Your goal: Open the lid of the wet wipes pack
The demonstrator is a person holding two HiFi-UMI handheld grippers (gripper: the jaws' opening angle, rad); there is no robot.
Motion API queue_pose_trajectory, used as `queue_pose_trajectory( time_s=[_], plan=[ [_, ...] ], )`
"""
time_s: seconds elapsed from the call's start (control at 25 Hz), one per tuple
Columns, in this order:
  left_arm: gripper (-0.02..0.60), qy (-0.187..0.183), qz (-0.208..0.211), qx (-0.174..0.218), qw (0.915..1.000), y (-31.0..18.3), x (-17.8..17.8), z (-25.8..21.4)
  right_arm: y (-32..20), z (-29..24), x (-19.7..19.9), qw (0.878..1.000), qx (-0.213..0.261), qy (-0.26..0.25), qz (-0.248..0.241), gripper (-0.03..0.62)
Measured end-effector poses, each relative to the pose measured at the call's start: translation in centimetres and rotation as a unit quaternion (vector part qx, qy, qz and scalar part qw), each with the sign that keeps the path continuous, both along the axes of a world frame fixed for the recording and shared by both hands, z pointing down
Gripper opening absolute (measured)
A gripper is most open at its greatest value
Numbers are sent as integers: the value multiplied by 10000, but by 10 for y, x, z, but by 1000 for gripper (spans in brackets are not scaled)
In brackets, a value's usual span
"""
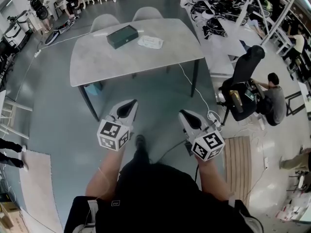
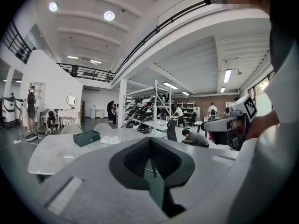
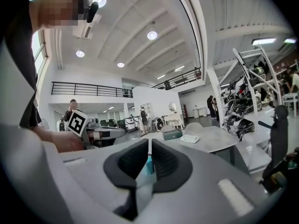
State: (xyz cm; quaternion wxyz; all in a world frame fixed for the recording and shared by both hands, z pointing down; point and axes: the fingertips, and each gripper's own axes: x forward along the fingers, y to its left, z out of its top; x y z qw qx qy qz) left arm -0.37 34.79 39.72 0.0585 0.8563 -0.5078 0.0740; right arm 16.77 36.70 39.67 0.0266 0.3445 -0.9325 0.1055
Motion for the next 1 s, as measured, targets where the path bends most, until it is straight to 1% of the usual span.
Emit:
queue_pose_trajectory(
  time_s=[0.12,0.28,0.56,0.76,0.88,1.0],
  plan=[
    [11,-56,7,16,10000,-33,-19,1,-32,-1,-20,10000,3,28,0,21],
    [11,11,37,-50,10000,-85,-46,3,-84,-4,-47,10000,-21,77,27,21],
    [11,26,131,-107,9999,-168,-98,3,-164,-4,-104,9997,-124,214,-14,21],
    [11,57,160,-206,9996,-203,-133,13,-206,0,-145,9992,-230,297,-120,21],
    [11,101,175,-267,9994,-220,-157,17,-225,-5,-171,9990,-191,360,-168,21],
    [11,74,287,-261,9992,-232,-174,14,-238,-11,-190,9991,-150,375,-116,21]
  ],
)
